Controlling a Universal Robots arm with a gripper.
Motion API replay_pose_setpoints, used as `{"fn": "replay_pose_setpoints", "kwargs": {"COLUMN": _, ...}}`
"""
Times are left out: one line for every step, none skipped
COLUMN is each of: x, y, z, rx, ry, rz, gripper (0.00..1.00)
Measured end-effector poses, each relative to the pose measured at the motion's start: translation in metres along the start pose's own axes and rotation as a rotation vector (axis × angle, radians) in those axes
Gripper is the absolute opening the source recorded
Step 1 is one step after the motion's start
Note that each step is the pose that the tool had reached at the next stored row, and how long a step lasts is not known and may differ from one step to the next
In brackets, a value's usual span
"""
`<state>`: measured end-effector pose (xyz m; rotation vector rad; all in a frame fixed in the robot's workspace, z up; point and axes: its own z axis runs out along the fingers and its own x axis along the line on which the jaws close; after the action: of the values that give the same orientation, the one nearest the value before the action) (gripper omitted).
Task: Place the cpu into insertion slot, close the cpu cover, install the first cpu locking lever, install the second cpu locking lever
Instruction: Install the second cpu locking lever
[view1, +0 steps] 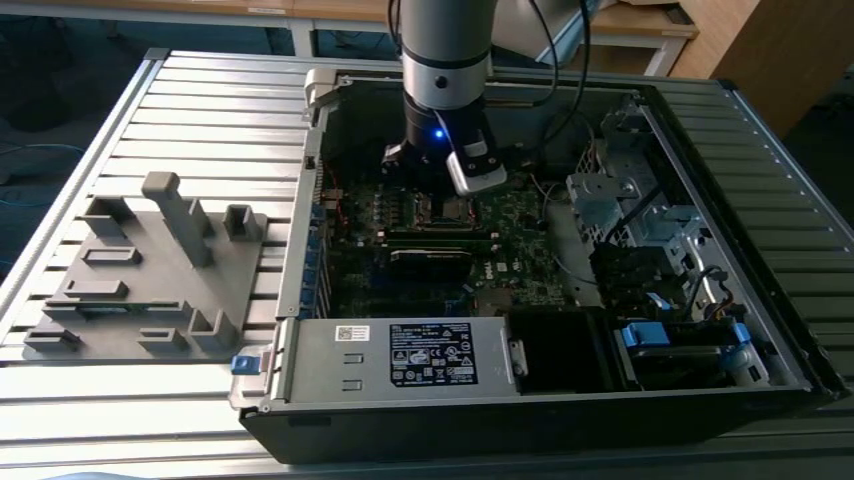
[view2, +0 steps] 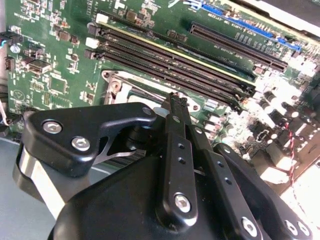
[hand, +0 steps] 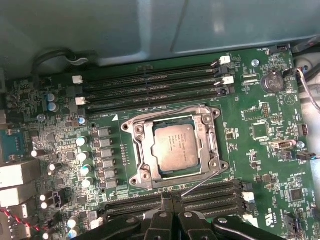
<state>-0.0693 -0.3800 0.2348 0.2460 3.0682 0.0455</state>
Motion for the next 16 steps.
{"fn": "replay_pose_setpoints", "kwargs": {"x": 0.0, "y": 0.0, "z": 0.0001, "rx": -0.0003, "ry": 0.0001, "rz": -0.005, "gripper": 0.11}}
{"fn": "replay_pose_setpoints", "kwargs": {"x": 0.0, "y": 0.0, "z": 0.0002, "rx": -0.0006, "ry": 0.0003, "rz": -0.01, "gripper": 0.11}}
{"fn": "replay_pose_setpoints", "kwargs": {"x": 0.0, "y": 0.0, "z": 0.0002, "rx": -0.0009, "ry": 0.0005, "rz": -0.016, "gripper": 0.11}}
{"fn": "replay_pose_setpoints", "kwargs": {"x": 0.0, "y": 0.0, "z": 0.0003, "rx": -0.0012, "ry": 0.0007, "rz": -0.021, "gripper": 0.11}}
{"fn": "replay_pose_setpoints", "kwargs": {"x": 0.0001, "y": 0.0, "z": 0.0004, "rx": -0.0016, "ry": 0.0008, "rz": -0.026, "gripper": 0.11}}
{"fn": "replay_pose_setpoints", "kwargs": {"x": 0.0001, "y": 0.0, "z": 0.0004, "rx": -0.0016, "ry": 0.0008, "rz": -0.028, "gripper": 0.11}}
{"fn": "replay_pose_setpoints", "kwargs": {"x": 0.0001, "y": 0.0, "z": 0.0004, "rx": -0.0016, "ry": 0.0009, "rz": -0.029, "gripper": 0.11}}
{"fn": "replay_pose_setpoints", "kwargs": {"x": 0.0001, "y": 0.0, "z": 0.0004, "rx": -0.0016, "ry": 0.0009, "rz": -0.029, "gripper": 0.11}}
{"fn": "replay_pose_setpoints", "kwargs": {"x": 0.0001, "y": 0.0, "z": 0.0004, "rx": -0.0017, "ry": 0.0009, "rz": -0.03, "gripper": 0.11}}
{"fn": "replay_pose_setpoints", "kwargs": {"x": 0.0001, "y": 0.0, "z": 0.0004, "rx": -0.0017, "ry": 0.0009, "rz": -0.03, "gripper": 0.11}}
{"fn": "replay_pose_setpoints", "kwargs": {"x": 0.0001, "y": 0.0, "z": 0.0004, "rx": -0.0017, "ry": 0.0009, "rz": -0.03, "gripper": 0.11}}
{"fn": "replay_pose_setpoints", "kwargs": {"x": 0.0001, "y": -0.0001, "z": 0.0006, "rx": -0.0017, "ry": 0.0009, "rz": -0.03, "gripper": 0.11}}
{"fn": "replay_pose_setpoints", "kwargs": {"x": 0.0002, "y": -0.0001, "z": 0.001, "rx": -0.0018, "ry": 0.0008, "rz": -0.03, "gripper": 0.11}}
{"fn": "replay_pose_setpoints", "kwargs": {"x": 0.0002, "y": -0.0001, "z": 0.0013, "rx": -0.0017, "ry": 0.0009, "rz": -0.03, "gripper": 0.11}}
{"fn": "replay_pose_setpoints", "kwargs": {"x": 0.0003, "y": -0.0001, "z": 0.0017, "rx": -0.0016, "ry": 0.0009, "rz": -0.03, "gripper": 0.11}}
{"fn": "replay_pose_setpoints", "kwargs": {"x": 0.0003, "y": -0.0001, "z": 0.0022, "rx": -0.0017, "ry": 0.0009, "rz": -0.03, "gripper": 0.11}}
